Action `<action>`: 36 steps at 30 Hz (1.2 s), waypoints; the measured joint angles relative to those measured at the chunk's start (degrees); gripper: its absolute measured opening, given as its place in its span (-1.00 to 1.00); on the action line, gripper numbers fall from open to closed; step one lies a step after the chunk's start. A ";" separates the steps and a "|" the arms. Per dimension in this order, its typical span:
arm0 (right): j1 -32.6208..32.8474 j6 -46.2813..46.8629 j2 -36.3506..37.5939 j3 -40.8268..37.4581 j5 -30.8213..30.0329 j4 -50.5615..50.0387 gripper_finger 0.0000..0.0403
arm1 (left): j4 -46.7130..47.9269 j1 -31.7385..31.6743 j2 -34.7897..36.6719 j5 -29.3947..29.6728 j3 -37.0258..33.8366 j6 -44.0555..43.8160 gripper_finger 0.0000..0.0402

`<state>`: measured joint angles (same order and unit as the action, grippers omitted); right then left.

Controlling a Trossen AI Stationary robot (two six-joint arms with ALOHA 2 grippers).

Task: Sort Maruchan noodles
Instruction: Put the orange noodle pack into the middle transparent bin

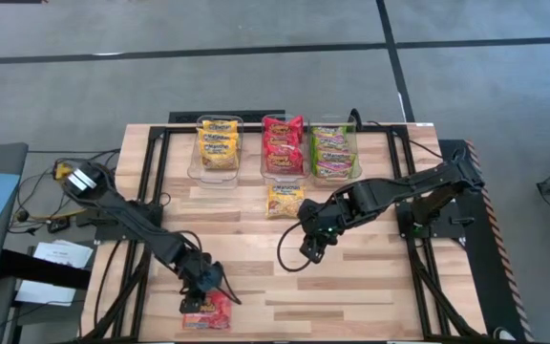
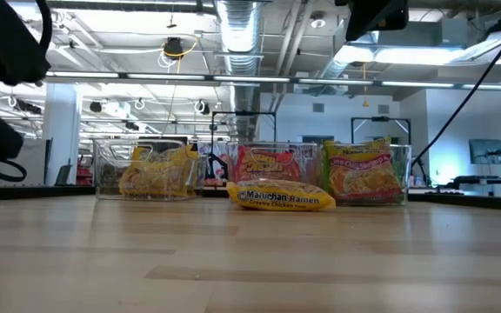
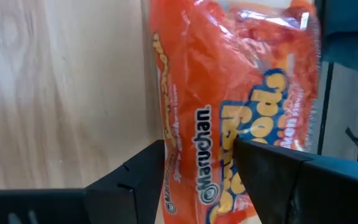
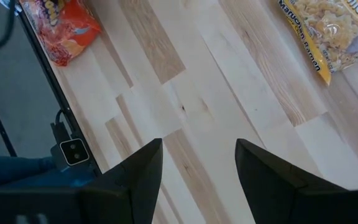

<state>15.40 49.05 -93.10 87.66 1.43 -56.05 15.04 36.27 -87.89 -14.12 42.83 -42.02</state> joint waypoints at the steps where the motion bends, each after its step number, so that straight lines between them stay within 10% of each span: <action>1: 0.00 0.03 0.00 0.00 0.00 0.00 0.12 | -0.58 0.00 -0.75 -0.14 0.00 -0.58 -0.10; 13: 0.00 0.17 0.00 0.00 0.02 0.05 0.12 | -9.19 0.04 -5.01 -2.54 0.11 -2.97 -0.18; 24: 0.00 1.98 0.00 0.00 0.02 0.04 0.12 | -14.87 -0.43 -5.01 -0.47 0.02 -5.10 -0.95; 36: -0.02 3.03 0.00 0.00 -1.25 -0.07 0.12 | -8.84 -11.08 -0.85 -4.72 0.00 4.99 -1.00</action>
<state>15.38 52.08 -93.10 87.66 0.18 -56.12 6.20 25.20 -88.75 -18.85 42.83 -37.03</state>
